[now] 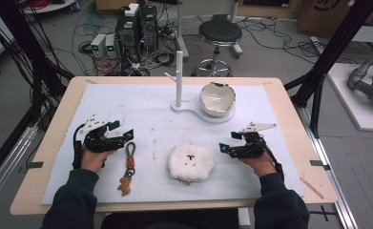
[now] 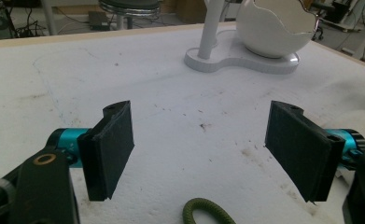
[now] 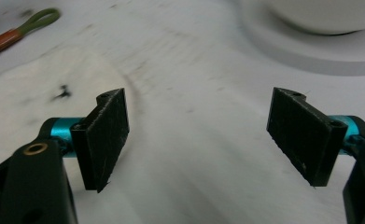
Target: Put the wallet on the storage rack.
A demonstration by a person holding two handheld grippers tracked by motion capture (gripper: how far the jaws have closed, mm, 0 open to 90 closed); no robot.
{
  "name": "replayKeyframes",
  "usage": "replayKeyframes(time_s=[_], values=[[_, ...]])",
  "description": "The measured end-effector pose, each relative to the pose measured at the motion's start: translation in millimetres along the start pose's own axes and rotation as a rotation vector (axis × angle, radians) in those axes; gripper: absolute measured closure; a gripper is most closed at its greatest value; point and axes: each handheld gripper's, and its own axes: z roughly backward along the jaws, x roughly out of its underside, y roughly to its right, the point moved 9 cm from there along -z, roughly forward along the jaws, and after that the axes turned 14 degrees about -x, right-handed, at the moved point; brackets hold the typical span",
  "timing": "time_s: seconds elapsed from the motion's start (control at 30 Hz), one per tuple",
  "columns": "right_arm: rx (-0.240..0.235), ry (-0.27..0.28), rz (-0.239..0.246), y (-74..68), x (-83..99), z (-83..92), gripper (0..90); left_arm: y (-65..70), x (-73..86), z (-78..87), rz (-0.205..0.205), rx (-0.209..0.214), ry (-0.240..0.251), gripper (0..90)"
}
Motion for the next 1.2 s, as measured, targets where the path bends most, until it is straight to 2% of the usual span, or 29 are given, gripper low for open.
replayKeyframes(time_s=[0.07, 0.23, 0.27, 0.3, 0.4, 0.43, 0.47, 0.53, 0.63, 0.67, 0.7, 0.73, 0.77, 0.83, 0.97, 1.0, 1.13, 1.2], values=[[-0.047, -0.030, 0.010, -9.0, 1.4, -10.5, 21.2, -0.3, 0.1, -0.5, 0.003, -0.001, 0.001, 23.6], [-0.205, -0.119, 0.026, -37.2, 8.9, -35.8, 21.3, 0.5, 1.4, -1.8, 0.000, 0.002, -0.008, 23.7], [-0.219, -0.131, 0.032, -40.1, 10.3, -38.5, 21.4, 0.5, 1.4, -1.8, 0.000, 0.002, -0.008, 23.7], [-0.243, -0.167, 0.038, -44.7, 14.4, -43.2, 25.8, 1.8, 2.1, -2.3, -0.006, 0.004, -0.012, 23.7], [-0.259, -0.245, 0.045, -48.8, 24.3, -49.7, 30.1, 3.0, 2.6, -2.6, -0.011, 0.005, -0.015, 23.9], [-0.261, -0.246, 0.073, -49.1, 23.9, -49.7, 35.8, 3.1, 2.8, -2.6, -0.013, 0.004, -0.018, 24.0], [-0.280, -0.254, 0.069, -50.8, 24.2, -49.1, 39.6, 3.6, 2.8, -2.8, -0.012, 0.005, -0.016, 24.0], [-0.270, -0.262, 0.090, -51.1, 25.0, -49.3, 43.8, 5.4, 3.1, -3.1, -0.015, 0.012, -0.018, 24.0], [-0.255, -0.280, 0.107, -52.4, 23.9, -48.0, 56.7, 11.4, 3.8, -3.7, -0.015, 0.041, -0.024, 26.7], [-0.245, -0.279, 0.128, -52.4, 22.4, -47.0, 62.2, 11.4, 3.8, -3.7, -0.015, 0.041, -0.024, 27.9], [-0.238, -0.272, 0.147, -52.7, 20.5, -45.8, 69.3, 16.7, 3.9, -4.2, -0.018, 0.065, -0.027, 28.8], [-0.234, -0.262, 0.159, -52.8, 18.5, -44.9, 72.1, 16.7, 3.9, -4.2, -0.018, 0.065, -0.027, 29.7], [-0.236, -0.238, 0.178, -53.3, 14.5, -43.5, 75.1, 26.3, 3.7, -5.1, -0.011, 0.109, -0.031, 31.1], [-0.237, -0.184, 0.204, -55.8, 5.9, -41.2, 77.2, 36.5, 3.5, -6.2, -0.001, 0.151, -0.037, 31.2], [-0.268, -0.046, 0.264, -66.0, -15.7, -36.6, 78.1, 60.5, 3.3, -8.1, 0.004, 0.250, -0.041, 32.1], [-0.269, -0.036, 0.269, -67.8, -17.6, -36.9, 78.2, 68.9, 3.1, -8.4, 0.005, 0.287, -0.042, 32.6], [-0.264, -0.018, 0.290, -73.0, -22.7, -42.3, 79.0, 91.8, 2.9, -7.8, 0.009, 0.381, -0.051, 32.7], [-0.268, 0.004, 0.305, -75.6, -26.8, -42.4, 79.7, 99.4, 5.2, -9.4, -0.006, 0.397, -0.062, 32.7]])
